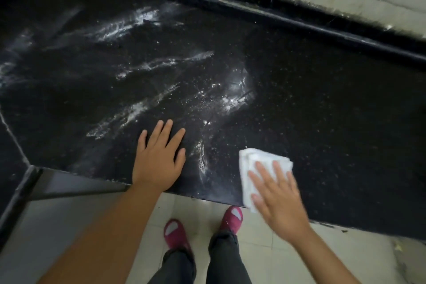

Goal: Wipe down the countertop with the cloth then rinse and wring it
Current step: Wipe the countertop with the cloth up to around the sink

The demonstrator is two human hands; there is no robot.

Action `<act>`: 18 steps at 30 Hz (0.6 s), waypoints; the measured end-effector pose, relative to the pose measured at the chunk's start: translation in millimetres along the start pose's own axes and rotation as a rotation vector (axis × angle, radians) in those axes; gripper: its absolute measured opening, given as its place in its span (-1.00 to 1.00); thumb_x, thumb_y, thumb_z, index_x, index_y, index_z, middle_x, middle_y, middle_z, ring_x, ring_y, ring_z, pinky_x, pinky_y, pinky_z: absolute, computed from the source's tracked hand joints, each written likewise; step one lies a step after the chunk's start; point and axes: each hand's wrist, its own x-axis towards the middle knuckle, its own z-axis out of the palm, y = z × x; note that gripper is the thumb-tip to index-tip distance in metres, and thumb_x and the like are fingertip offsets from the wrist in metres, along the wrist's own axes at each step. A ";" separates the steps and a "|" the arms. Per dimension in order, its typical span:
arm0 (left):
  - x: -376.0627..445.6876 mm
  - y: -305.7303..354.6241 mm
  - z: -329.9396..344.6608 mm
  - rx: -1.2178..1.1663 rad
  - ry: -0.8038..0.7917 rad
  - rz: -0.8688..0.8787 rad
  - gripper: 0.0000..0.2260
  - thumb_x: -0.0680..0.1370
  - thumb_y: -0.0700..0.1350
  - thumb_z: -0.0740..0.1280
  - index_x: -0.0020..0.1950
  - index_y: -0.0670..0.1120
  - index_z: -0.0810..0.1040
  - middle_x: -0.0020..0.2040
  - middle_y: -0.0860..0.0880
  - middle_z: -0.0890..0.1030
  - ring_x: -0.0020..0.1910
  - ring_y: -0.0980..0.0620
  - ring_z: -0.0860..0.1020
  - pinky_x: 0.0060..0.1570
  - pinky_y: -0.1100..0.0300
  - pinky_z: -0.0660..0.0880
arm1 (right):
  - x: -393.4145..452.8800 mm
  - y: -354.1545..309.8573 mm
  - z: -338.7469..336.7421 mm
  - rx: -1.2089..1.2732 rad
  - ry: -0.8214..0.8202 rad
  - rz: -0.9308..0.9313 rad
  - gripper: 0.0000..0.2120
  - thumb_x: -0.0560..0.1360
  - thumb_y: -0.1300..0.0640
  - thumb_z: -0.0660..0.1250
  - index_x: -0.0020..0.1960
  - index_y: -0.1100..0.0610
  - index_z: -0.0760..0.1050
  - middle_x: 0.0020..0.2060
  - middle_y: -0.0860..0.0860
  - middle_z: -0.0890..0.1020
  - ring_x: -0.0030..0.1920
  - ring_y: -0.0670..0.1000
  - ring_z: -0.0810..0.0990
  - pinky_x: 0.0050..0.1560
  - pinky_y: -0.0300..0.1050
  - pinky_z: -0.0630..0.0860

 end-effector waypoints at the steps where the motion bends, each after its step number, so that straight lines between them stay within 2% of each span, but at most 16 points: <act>1: -0.5 -0.1 1.2 -0.016 0.000 -0.003 -0.37 0.46 0.13 -0.20 0.42 -0.02 0.32 0.47 -0.11 0.25 0.48 -0.09 0.15 0.43 -0.10 0.01 | -4.6 17.7 -7.8 0.023 -0.021 0.113 -0.52 0.57 -0.22 -0.30 0.46 -0.20 -0.01 0.49 -0.22 -0.10 0.48 0.10 0.05 0.38 0.01 -0.07; 2: -1.0 0.0 1.5 -0.029 0.011 -0.005 -0.35 0.44 0.14 -0.23 0.43 -0.01 0.29 0.49 -0.11 0.22 0.50 -0.08 0.11 0.44 -0.08 -0.03 | -3.7 33.6 -14.3 0.052 -0.012 0.232 -0.45 0.52 -0.29 -0.36 0.46 -0.21 -0.04 0.49 -0.19 -0.05 0.48 0.13 0.08 0.38 0.04 -0.06; 4: -1.0 0.4 1.3 -0.035 0.028 -0.003 -0.35 0.44 0.14 -0.22 0.43 -0.02 0.30 0.49 -0.12 0.22 0.50 -0.09 0.11 0.43 -0.10 -0.03 | 14.6 50.0 -25.3 0.127 -0.034 0.438 -0.34 0.41 -0.33 -0.40 0.46 -0.16 -0.10 0.51 -0.10 -0.02 0.50 0.12 -0.08 0.42 0.09 -0.13; 7: -1.1 0.6 1.4 -0.031 0.017 -0.008 -0.33 0.43 0.15 -0.25 0.44 0.00 0.27 0.50 -0.10 0.19 0.50 -0.07 0.08 0.44 -0.08 -0.06 | 66.1 30.0 -35.1 0.108 -0.085 0.601 -0.47 0.56 -0.17 -0.22 0.50 -0.07 -0.11 0.52 -0.07 -0.11 0.49 0.16 -0.21 0.44 0.17 -0.19; 8: -1.4 0.8 1.2 -0.035 0.014 -0.012 -0.33 0.42 0.15 -0.25 0.45 0.00 0.26 0.50 -0.09 0.18 0.51 -0.06 0.07 0.44 -0.07 -0.07 | 82.4 12.6 -35.7 0.103 -0.087 0.583 -0.49 0.58 -0.14 -0.22 0.50 -0.06 -0.12 0.52 -0.06 -0.12 0.49 0.18 -0.21 0.43 0.20 -0.20; 10: -1.0 1.1 -0.2 -0.037 0.004 -0.012 -0.32 0.42 0.16 -0.27 0.45 0.01 0.24 0.51 -0.08 0.16 0.51 -0.05 0.05 0.44 -0.06 -0.09 | 105.0 -30.0 -27.6 0.095 -0.062 0.438 -0.38 0.48 -0.20 -0.36 0.50 -0.05 -0.07 0.52 -0.03 -0.06 0.49 0.23 -0.15 0.42 0.24 -0.19; 12: -0.7 1.4 -1.8 -0.036 -0.014 -0.006 -0.32 0.41 0.16 -0.28 0.46 0.02 0.23 0.51 -0.07 0.15 0.51 -0.04 0.04 0.44 -0.05 -0.10 | 104.5 -73.1 -16.5 0.034 -0.005 0.244 -0.34 0.49 -0.17 -0.38 0.46 -0.02 0.17 0.47 0.01 0.21 0.45 0.29 0.10 0.41 0.28 0.00; 13: -0.7 1.2 -1.6 -0.038 -0.015 -0.004 -0.32 0.41 0.15 -0.27 0.46 0.01 0.23 0.51 -0.08 0.15 0.51 -0.05 0.05 0.44 -0.06 -0.09 | 97.7 -90.2 -12.3 0.013 0.006 0.173 -0.39 0.56 -0.13 -0.34 0.40 -0.01 0.30 0.40 0.02 0.35 0.41 0.29 0.24 0.38 0.27 0.12; 14: -0.8 0.9 -1.7 -0.035 -0.012 -0.002 -0.33 0.42 0.15 -0.25 0.45 0.00 0.26 0.50 -0.09 0.18 0.51 -0.06 0.07 0.44 -0.07 -0.07 | 86.8 -101.0 -7.9 0.017 -0.012 0.109 -0.43 0.59 -0.09 -0.29 0.36 -0.02 0.36 0.35 0.01 0.43 0.38 0.27 0.29 0.35 0.25 0.14; 16: -0.1 0.5 -2.0 -0.032 -0.003 -0.006 -0.38 0.45 0.12 -0.19 0.41 -0.03 0.33 0.47 -0.13 0.26 0.48 -0.11 0.16 0.42 -0.12 0.02 | 55.7 -102.2 0.0 0.024 -0.038 -0.014 -0.52 0.61 -0.08 -0.24 0.37 -0.04 0.30 0.38 -0.04 0.38 0.44 0.18 0.16 0.37 0.16 0.07; 18: -0.8 -0.6 -1.0 -0.015 -0.027 -0.003 -0.44 0.48 0.09 -0.11 0.36 -0.05 0.42 0.41 -0.16 0.36 0.43 -0.15 0.28 0.37 -0.17 0.15 | 22.8 -79.1 5.7 0.002 -0.028 -0.095 -0.56 0.61 -0.10 -0.22 0.41 -0.07 0.20 0.46 -0.11 0.19 0.50 0.07 -0.06 0.40 0.09 -0.03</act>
